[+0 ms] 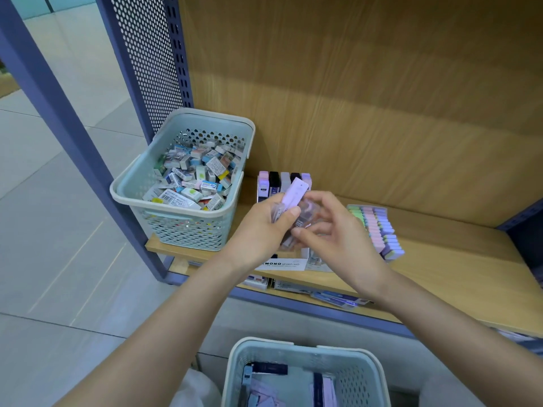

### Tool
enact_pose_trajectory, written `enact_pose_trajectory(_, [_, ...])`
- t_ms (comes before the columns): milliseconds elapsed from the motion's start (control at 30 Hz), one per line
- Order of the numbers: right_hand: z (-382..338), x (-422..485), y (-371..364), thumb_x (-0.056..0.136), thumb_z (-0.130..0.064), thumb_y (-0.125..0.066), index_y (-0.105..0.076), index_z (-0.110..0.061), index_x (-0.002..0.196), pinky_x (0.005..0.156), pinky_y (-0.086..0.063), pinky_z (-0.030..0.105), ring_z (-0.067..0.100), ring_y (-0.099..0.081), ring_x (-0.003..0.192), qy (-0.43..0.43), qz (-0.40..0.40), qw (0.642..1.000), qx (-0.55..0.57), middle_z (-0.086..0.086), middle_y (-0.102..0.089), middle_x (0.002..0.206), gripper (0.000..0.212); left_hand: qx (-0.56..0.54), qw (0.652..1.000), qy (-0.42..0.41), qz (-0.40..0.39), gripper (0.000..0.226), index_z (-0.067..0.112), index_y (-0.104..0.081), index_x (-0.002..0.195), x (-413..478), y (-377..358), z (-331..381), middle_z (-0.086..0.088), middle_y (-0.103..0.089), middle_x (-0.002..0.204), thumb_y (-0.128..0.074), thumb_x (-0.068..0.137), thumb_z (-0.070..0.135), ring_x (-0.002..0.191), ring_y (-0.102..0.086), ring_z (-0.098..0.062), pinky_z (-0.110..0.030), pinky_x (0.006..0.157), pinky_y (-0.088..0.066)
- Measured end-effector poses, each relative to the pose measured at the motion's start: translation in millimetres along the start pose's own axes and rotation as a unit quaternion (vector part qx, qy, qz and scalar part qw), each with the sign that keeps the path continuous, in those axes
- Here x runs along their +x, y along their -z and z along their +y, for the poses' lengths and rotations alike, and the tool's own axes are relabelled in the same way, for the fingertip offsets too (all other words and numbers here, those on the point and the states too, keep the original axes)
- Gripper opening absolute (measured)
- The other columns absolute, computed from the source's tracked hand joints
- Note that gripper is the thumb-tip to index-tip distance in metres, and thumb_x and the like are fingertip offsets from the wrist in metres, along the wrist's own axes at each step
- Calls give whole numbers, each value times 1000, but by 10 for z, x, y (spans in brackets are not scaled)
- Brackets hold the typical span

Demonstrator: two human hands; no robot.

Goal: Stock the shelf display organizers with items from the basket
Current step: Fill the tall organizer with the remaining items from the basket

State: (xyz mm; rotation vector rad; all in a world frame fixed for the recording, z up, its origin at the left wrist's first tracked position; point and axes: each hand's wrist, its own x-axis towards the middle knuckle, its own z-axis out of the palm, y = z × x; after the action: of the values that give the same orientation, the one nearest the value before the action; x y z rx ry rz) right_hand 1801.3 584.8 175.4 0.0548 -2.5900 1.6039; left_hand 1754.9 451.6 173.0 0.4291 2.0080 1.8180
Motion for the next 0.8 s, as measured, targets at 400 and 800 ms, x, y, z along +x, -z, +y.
enact_pose_trajectory(400, [705, 163, 845, 90, -16, -62, -68, -18, 102, 74, -45, 8, 9, -62, 78, 11, 144, 952, -268, -5, -61, 91, 14, 82, 988, 91, 91, 15, 16, -45, 97, 123, -133, 4, -3, -49, 73, -47, 96, 30, 47, -35, -9, -19, 42, -26])
enact_pose_trajectory(800, [1318, 628, 588, 91, -17, -57, -62, -17, 101, 66, -40, 29, 25, -58, 96, -88, 13, 905, -416, 2, -66, 100, 11, 16, 983, 159, 94, 11, 20, -42, 87, 253, -228, 71, 2, -58, 66, -40, 95, 12, 43, -29, -12, -15, 32, -20])
